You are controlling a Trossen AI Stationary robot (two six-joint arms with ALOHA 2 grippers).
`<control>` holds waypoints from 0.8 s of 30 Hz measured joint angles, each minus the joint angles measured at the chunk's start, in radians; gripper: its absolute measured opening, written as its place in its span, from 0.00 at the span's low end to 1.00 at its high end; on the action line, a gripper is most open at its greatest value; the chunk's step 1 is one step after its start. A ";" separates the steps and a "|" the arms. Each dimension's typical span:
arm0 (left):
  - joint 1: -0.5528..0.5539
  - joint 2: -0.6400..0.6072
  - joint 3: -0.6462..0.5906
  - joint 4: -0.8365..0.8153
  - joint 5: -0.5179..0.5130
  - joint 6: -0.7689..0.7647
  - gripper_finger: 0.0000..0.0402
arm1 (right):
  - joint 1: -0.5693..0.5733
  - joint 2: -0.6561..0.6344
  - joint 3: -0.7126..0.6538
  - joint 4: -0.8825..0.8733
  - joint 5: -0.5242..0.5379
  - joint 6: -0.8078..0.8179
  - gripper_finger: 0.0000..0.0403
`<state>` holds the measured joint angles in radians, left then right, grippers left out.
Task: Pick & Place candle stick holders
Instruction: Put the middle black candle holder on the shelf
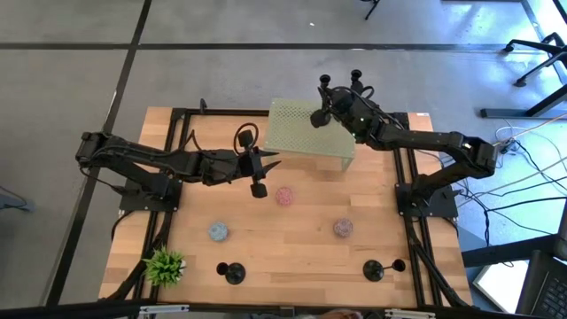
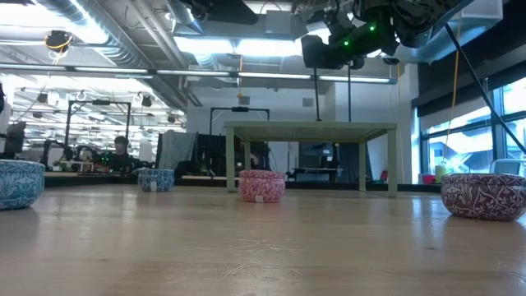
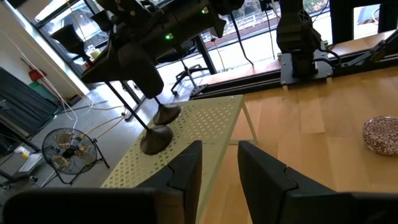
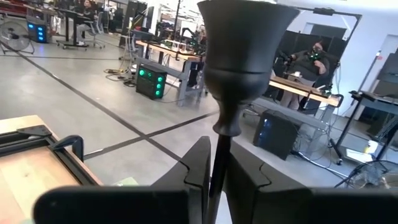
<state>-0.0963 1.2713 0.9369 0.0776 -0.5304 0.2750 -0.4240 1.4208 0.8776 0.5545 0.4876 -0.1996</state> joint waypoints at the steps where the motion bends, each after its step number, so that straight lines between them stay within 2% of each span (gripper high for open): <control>1: 0.000 0.000 0.000 0.000 0.000 0.000 0.25 | 0.000 0.000 0.000 0.000 0.006 -0.002 0.12; 11: 0.000 0.000 0.000 0.000 0.000 0.000 0.25 | 0.002 0.000 0.000 -0.004 0.006 0.005 0.26; 18: 0.000 0.000 0.000 0.000 0.000 0.000 0.25 | 0.033 -0.012 0.000 -0.007 0.010 -0.077 0.27; 24: 0.000 0.000 0.000 0.000 0.000 0.000 0.25 | 0.054 -0.038 0.000 -0.024 0.085 -0.113 0.29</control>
<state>-0.0963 1.2713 0.9367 0.0774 -0.5301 0.2752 -0.3700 1.3825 0.8776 0.5307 0.5730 -0.3130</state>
